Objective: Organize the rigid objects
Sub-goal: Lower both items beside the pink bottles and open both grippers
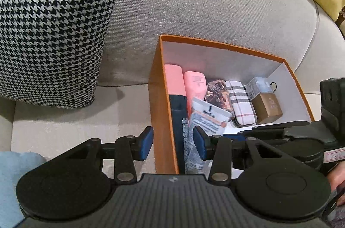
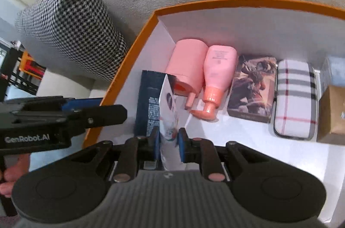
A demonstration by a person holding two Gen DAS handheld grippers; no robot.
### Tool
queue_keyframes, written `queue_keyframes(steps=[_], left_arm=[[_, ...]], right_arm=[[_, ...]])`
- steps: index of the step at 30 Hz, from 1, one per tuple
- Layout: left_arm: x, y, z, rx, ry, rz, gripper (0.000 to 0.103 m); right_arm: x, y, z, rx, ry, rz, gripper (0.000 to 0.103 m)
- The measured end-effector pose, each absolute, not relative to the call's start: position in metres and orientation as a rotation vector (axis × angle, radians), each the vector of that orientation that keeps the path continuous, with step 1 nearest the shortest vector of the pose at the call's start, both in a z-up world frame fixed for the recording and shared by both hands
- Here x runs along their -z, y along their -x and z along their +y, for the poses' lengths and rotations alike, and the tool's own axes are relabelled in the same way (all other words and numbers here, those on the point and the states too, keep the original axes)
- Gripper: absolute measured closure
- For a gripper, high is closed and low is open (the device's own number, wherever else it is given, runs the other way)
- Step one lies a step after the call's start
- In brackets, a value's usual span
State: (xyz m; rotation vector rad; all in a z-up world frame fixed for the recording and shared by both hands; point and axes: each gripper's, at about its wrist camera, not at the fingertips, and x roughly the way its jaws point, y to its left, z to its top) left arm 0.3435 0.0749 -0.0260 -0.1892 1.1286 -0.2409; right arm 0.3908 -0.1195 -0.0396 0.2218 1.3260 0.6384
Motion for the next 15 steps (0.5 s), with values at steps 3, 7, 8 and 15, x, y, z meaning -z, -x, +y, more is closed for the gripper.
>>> queue_keyframes(steps=[3, 7, 8, 15], left_arm=[[0.023, -0.343, 0.076, 0.246, 0.18, 1.131, 0.053], [0.019, -0.335, 0.08, 0.244, 0.187, 1.131, 0.054], [0.02, -0.334, 0.081, 0.245, 0.194, 1.13, 0.056], [0.026, -0.334, 0.079, 0.25, 0.21, 1.14, 0.058]], right_arm=[[0.04, -0.394, -0.123, -0.63, -0.252, 1.345, 0.085], [0.038, -0.404, -0.136, -0.647, -0.268, 1.397, 0.085], [0.038, -0.405, -0.136, -0.656, -0.248, 1.407, 0.085], [0.047, -0.42, -0.14, -0.611, -0.234, 1.459, 0.083]])
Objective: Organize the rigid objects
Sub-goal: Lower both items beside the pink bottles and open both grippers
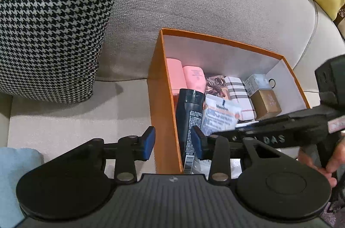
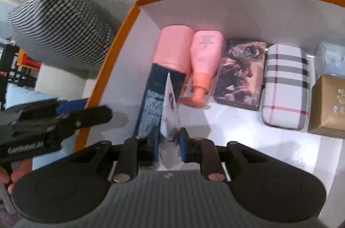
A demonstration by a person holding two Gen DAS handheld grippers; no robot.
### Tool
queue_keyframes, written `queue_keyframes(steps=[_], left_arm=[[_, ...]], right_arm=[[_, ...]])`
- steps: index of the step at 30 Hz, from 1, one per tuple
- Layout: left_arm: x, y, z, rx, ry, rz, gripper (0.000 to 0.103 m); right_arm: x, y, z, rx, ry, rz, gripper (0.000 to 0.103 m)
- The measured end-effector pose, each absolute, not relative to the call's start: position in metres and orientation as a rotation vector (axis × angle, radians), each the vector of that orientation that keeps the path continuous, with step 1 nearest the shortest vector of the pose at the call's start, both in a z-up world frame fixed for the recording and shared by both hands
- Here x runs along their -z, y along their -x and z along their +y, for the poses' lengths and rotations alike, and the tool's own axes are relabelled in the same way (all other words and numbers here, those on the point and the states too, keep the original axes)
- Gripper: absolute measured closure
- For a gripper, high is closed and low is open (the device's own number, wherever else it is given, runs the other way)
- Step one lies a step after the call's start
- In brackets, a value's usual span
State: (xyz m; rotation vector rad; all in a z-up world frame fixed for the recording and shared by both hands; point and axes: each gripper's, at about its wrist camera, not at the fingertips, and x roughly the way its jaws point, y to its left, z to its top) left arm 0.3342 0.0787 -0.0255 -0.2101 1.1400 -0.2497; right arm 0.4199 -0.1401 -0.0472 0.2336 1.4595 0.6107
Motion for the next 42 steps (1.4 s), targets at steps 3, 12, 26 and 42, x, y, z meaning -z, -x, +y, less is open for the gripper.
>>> queue_keyframes(steps=[3, 12, 26, 42], left_arm=[[0.027, -0.336, 0.077, 0.254, 0.208, 1.139, 0.058], [0.033, -0.341, 0.079, 0.253, 0.218, 1.143, 0.058], [0.028, -0.329, 0.086, 0.225, 0.255, 1.142, 0.058], [0.03, -0.322, 0.083, 0.224, 0.294, 1.136, 0.058]], right_arm=[[0.054, -0.424, -0.14, -0.565, -0.231, 1.461, 0.081], [0.061, -0.415, -0.115, -0.71, -0.221, 1.457, 0.083], [0.053, -0.414, -0.14, -0.625, -0.114, 1.52, 0.073], [0.072, -0.407, -0.147, -0.481, -0.275, 1.696, 0.076]])
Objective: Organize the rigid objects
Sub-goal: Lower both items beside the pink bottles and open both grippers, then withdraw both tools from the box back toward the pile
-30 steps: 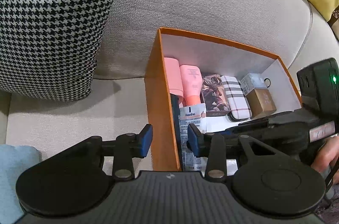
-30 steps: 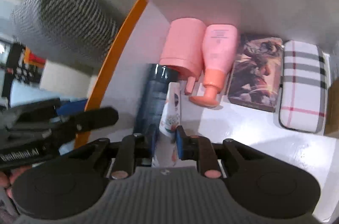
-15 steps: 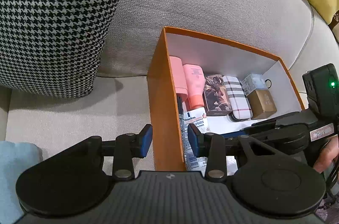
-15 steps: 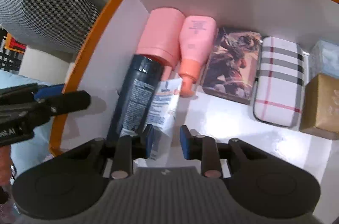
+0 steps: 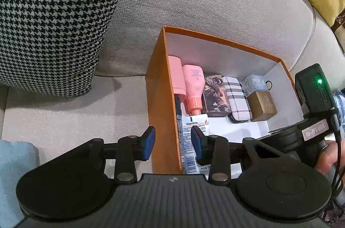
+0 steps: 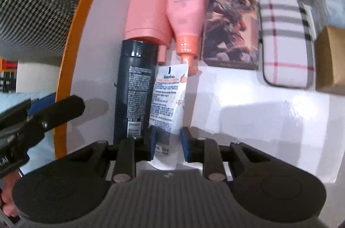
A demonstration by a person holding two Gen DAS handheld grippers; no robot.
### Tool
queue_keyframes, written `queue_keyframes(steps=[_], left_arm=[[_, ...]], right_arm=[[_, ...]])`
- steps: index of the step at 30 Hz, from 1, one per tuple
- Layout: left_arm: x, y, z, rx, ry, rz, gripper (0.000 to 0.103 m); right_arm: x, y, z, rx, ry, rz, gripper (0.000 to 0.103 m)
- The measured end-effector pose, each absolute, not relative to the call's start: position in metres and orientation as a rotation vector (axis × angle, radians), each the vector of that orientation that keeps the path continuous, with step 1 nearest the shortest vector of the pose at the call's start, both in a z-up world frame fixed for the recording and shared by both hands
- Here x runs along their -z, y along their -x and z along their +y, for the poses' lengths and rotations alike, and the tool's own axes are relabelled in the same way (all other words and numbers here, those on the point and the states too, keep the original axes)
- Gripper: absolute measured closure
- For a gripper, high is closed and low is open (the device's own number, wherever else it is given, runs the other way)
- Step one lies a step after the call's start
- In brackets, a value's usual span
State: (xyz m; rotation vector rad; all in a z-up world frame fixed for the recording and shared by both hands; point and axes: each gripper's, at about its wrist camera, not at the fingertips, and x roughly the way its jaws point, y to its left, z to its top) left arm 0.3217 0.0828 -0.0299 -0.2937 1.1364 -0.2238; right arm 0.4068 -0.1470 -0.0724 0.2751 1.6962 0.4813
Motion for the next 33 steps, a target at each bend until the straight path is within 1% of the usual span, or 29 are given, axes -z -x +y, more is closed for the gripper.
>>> queue_keyframes(steps=[2, 5, 10, 14, 15, 16, 17, 21, 24, 27, 29, 30, 33], left_arm=[[0.03, -0.319, 0.083, 0.217, 0.303, 1.135, 0.058], [0.026, -0.312, 0.084, 0.222, 0.311, 1.115, 0.058], [0.01, -0.29, 0.083, 0.237, 0.301, 1.051, 0.058], [-0.004, -0.261, 0.083, 0.245, 0.295, 0.986, 0.058], [-0.007, -0.253, 0.083, 0.247, 0.296, 0.966, 0.058], [-0.009, -0.245, 0.083, 0.25, 0.296, 0.948, 0.058], [-0.011, -0.236, 0.083, 0.253, 0.297, 0.931, 0.058], [-0.013, -0.21, 0.083, 0.244, 0.29, 0.887, 0.058], [-0.008, -0.195, 0.085, 0.241, 0.299, 0.877, 0.058], [0.002, -0.182, 0.085, 0.248, 0.334, 0.893, 0.058], [0.011, -0.176, 0.082, 0.242, 0.342, 0.907, 0.058], [0.015, -0.172, 0.08, 0.237, 0.341, 0.914, 0.058], [0.027, -0.161, 0.075, 0.225, 0.321, 0.939, 0.058]], right_arm=[[0.078, -0.408, -0.148, -0.47, -0.298, 1.714, 0.071], [0.075, -0.403, -0.149, -0.485, -0.282, 1.7, 0.07], [0.05, -0.389, -0.147, -0.494, -0.213, 1.573, 0.07], [0.013, -0.369, -0.148, -0.494, -0.164, 1.396, 0.069], [0.005, -0.364, -0.149, -0.497, -0.158, 1.353, 0.067], [-0.006, -0.356, -0.151, -0.502, -0.153, 1.298, 0.061], [-0.014, -0.35, -0.154, -0.502, -0.15, 1.262, 0.06], [-0.051, -0.321, -0.165, -0.498, -0.137, 1.108, 0.06], [-0.068, -0.291, -0.176, -0.498, -0.178, 0.994, 0.06], [-0.072, -0.262, -0.178, -0.488, -0.197, 0.932, 0.06], [-0.065, -0.244, -0.176, -0.474, -0.184, 0.915, 0.057], [-0.058, -0.235, -0.174, -0.466, -0.183, 0.917, 0.052], [-0.027, -0.216, -0.172, -0.461, -0.198, 0.989, 0.052]])
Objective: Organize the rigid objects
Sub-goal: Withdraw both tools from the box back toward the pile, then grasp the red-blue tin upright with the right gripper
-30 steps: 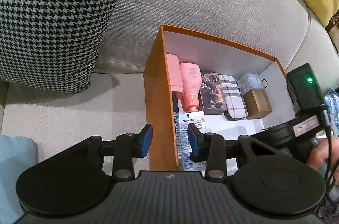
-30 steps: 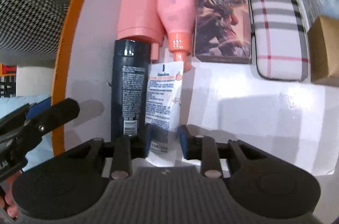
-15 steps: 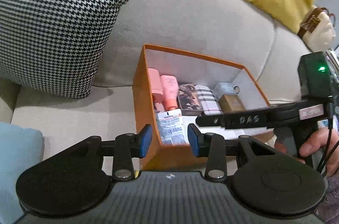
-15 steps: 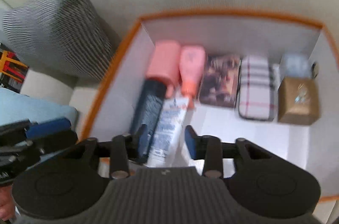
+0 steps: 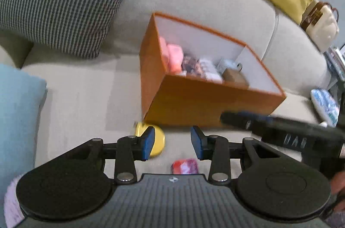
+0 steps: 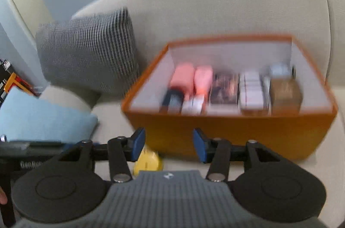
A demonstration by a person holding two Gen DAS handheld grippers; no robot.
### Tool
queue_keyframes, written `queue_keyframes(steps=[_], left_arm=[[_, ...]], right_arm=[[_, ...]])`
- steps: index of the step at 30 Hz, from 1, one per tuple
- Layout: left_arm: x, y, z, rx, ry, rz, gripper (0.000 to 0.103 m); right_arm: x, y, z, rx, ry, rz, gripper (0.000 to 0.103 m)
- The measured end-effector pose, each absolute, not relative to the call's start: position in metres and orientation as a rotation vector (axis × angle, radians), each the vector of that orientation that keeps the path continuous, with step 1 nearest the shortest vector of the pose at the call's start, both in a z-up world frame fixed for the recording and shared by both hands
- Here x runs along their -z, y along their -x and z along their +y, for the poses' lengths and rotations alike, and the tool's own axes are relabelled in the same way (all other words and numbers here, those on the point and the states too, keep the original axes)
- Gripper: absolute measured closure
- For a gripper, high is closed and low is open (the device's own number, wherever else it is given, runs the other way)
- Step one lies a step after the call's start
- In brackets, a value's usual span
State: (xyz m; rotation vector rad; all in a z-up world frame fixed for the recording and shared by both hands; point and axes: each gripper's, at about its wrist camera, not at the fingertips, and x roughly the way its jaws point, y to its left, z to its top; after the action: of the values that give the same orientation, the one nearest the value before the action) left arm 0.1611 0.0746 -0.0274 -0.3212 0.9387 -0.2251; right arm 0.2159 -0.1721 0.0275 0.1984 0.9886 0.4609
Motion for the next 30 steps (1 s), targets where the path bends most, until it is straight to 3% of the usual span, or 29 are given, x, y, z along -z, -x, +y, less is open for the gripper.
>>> queue_keyframes(steps=[11, 13, 20, 23, 28, 30], left_arm=[[0.078, -0.156, 0.075, 0.191, 0.27, 1.103, 0.058], [0.083, -0.155, 0.076, 0.188, 0.268, 1.114, 0.058], [0.095, -0.15, 0.078, 0.163, 0.244, 1.139, 0.056], [0.098, -0.149, 0.083, 0.15, 0.268, 1.131, 0.054], [0.099, -0.15, 0.085, 0.147, 0.28, 1.124, 0.054], [0.101, -0.151, 0.087, 0.146, 0.288, 1.126, 0.054]], right_arm=[[0.051, -0.193, -0.154, -0.458, -0.139, 1.263, 0.051], [0.054, -0.194, -0.15, -0.452, -0.119, 1.269, 0.041], [0.061, -0.196, -0.139, -0.494, -0.099, 1.28, 0.025], [0.063, -0.193, -0.13, -0.485, -0.04, 1.262, 0.029], [0.065, -0.192, -0.124, -0.503, -0.002, 1.25, 0.055], [0.066, -0.193, -0.12, -0.513, -0.01, 1.267, 0.058]])
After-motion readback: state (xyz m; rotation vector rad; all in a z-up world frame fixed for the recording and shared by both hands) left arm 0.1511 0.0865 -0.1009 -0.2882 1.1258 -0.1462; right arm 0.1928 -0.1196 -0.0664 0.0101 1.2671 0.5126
